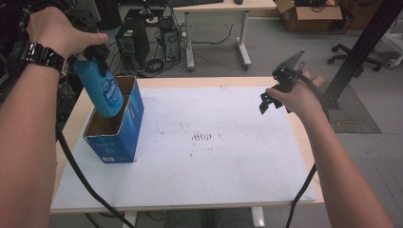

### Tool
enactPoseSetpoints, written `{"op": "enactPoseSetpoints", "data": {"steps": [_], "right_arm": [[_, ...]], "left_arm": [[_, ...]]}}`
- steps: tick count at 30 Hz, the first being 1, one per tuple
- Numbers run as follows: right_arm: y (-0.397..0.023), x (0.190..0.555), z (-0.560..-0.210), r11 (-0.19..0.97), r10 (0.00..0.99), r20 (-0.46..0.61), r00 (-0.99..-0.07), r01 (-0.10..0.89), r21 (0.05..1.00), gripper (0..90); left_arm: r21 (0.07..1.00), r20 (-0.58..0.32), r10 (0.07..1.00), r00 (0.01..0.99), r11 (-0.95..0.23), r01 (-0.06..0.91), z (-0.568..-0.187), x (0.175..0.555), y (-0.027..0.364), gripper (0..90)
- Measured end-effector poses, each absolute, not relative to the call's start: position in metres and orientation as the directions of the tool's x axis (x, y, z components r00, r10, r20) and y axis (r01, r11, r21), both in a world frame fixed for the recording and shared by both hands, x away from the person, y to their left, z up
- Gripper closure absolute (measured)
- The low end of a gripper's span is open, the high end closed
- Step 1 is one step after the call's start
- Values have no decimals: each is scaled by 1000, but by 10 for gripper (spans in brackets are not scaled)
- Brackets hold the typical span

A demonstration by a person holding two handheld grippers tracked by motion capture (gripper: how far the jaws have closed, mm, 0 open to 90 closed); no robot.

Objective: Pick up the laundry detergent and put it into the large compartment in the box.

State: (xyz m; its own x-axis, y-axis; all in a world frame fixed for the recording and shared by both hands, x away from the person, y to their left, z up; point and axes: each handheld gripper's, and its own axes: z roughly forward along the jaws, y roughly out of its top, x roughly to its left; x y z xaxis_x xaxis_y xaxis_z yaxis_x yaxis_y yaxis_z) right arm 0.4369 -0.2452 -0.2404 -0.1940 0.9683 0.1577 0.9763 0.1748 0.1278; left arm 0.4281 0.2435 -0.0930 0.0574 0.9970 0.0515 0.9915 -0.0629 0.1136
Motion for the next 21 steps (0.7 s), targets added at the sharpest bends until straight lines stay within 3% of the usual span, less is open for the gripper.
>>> {"op": "enactPoseSetpoints", "data": {"steps": [21], "right_arm": [[-247,437,-253,169,970,156,-185,980,108,70]], "left_arm": [[76,49,998,31,-34,997,-139,430,261,375]]}}
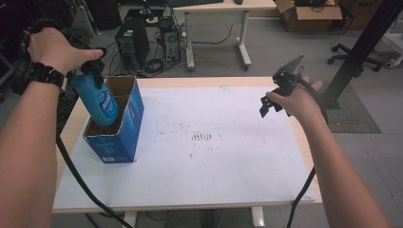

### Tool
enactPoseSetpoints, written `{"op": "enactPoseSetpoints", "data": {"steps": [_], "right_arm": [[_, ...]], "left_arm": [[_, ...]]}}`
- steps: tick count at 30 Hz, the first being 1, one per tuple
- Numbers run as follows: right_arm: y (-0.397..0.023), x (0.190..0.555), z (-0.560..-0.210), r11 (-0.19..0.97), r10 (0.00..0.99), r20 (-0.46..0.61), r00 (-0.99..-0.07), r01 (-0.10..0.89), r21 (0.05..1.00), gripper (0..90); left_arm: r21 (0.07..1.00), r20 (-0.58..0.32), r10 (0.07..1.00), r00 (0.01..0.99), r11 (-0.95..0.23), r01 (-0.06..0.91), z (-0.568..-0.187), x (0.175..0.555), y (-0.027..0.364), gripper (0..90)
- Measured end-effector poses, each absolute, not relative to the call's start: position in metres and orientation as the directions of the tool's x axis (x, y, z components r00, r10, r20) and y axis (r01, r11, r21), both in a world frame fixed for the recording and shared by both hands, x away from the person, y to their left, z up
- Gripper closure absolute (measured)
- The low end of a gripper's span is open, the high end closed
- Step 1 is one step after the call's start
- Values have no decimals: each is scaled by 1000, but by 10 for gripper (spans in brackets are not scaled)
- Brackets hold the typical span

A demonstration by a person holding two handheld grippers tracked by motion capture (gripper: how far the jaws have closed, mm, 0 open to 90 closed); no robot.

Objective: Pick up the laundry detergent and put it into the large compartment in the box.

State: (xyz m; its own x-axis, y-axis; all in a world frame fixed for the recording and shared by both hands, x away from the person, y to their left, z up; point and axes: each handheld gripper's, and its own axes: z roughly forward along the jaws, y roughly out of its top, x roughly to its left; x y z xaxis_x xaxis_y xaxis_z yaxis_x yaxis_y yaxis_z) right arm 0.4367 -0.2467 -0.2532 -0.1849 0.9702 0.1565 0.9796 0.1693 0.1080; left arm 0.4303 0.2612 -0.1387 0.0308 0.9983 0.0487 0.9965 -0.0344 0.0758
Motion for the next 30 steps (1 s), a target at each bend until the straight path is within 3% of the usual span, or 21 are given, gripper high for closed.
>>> {"op": "enactPoseSetpoints", "data": {"steps": [30], "right_arm": [[-250,437,-271,174,971,149,-185,981,84,71]], "left_arm": [[-32,44,998,54,-52,998,-239,447,259,375]]}}
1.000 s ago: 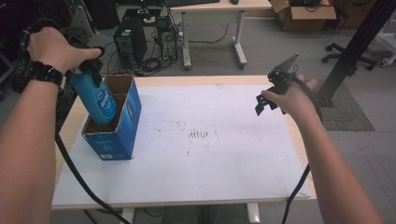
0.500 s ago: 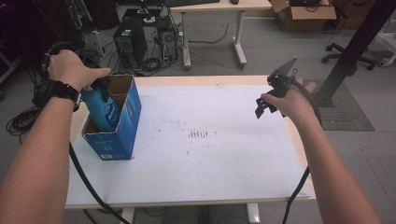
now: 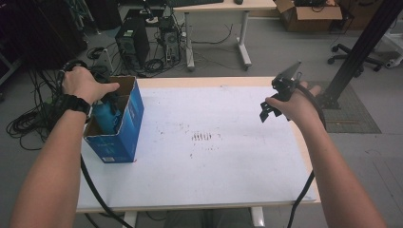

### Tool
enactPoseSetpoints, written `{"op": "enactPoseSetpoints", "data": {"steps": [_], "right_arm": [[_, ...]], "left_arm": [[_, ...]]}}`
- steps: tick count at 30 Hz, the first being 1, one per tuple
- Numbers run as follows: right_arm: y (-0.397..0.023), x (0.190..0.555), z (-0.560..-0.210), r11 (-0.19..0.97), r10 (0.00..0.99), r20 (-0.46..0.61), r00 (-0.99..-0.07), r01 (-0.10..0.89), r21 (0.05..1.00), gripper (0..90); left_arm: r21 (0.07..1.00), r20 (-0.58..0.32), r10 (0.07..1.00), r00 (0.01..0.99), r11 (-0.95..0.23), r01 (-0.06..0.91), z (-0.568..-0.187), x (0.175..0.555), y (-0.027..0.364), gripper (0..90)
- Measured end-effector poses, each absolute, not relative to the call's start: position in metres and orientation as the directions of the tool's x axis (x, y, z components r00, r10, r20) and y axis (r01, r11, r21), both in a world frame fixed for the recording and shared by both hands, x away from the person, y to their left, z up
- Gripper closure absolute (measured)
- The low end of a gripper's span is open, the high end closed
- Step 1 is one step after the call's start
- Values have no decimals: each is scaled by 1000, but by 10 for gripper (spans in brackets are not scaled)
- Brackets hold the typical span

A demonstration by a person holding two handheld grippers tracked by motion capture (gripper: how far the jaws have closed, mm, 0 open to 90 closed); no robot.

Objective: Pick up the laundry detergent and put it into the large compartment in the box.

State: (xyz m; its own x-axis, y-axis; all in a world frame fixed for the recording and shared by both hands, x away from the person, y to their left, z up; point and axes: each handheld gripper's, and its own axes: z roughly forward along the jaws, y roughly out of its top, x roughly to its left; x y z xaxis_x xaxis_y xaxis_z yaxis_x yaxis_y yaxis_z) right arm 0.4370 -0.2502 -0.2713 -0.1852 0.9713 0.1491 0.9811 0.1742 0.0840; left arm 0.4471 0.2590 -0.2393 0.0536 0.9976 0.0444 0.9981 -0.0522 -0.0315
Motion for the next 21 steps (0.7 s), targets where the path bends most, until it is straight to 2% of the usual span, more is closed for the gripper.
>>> {"op": "enactPoseSetpoints", "data": {"steps": [21], "right_arm": [[-249,438,-280,174,972,149,-183,982,69,71]], "left_arm": [[-69,49,997,60,-57,996,-269,450,261,375]]}}
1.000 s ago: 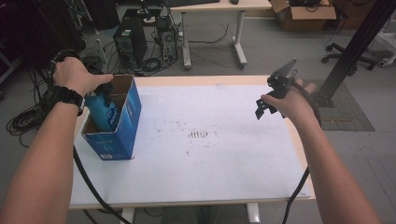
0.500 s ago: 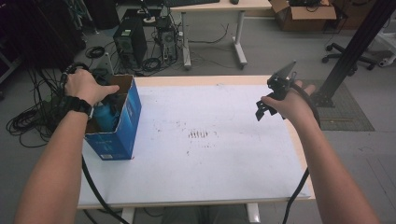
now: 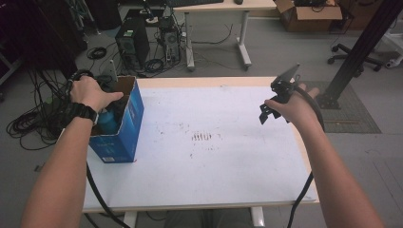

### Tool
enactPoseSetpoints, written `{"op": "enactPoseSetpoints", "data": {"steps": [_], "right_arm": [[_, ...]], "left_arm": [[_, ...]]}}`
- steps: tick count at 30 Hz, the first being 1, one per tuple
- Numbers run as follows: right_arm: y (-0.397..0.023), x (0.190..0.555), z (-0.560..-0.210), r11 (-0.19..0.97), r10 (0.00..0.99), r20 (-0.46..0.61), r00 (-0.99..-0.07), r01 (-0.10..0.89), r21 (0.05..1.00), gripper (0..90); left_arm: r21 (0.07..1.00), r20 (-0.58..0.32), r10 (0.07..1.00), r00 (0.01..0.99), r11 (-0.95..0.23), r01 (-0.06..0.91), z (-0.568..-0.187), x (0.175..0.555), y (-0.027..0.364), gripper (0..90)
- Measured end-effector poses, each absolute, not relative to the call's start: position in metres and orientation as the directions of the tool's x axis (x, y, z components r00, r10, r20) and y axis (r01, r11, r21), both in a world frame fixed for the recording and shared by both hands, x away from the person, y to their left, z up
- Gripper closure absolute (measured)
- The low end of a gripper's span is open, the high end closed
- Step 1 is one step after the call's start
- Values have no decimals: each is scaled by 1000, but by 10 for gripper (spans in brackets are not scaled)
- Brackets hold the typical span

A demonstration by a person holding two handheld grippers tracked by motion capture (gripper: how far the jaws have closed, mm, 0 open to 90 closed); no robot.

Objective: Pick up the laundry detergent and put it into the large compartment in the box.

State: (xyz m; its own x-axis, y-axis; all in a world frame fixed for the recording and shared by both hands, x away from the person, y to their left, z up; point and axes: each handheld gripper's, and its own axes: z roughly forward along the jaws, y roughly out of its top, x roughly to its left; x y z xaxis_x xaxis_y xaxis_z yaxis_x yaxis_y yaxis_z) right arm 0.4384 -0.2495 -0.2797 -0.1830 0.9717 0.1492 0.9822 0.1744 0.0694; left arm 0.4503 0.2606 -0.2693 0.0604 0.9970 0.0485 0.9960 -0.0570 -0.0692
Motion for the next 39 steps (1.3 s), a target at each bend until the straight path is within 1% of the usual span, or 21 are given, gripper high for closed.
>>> {"op": "enactPoseSetpoints", "data": {"steps": [9,23,37,39], "right_arm": [[-249,439,-281,172,972,148,-181,983,67,71],[-247,439,-282,180,971,150,-188,981,66,71],[-249,435,-278,177,970,153,-186,982,73,71],[-249,435,-278,175,971,155,-185,982,72,71]], "left_arm": [[-80,53,997,61,-56,995,-278,450,262,375],[-81,46,997,65,-61,995,-280,450,264,372],[-75,48,996,69,-66,995,-272,447,262,351],[-59,45,997,69,-66,996,-268,446,261,343]]}}
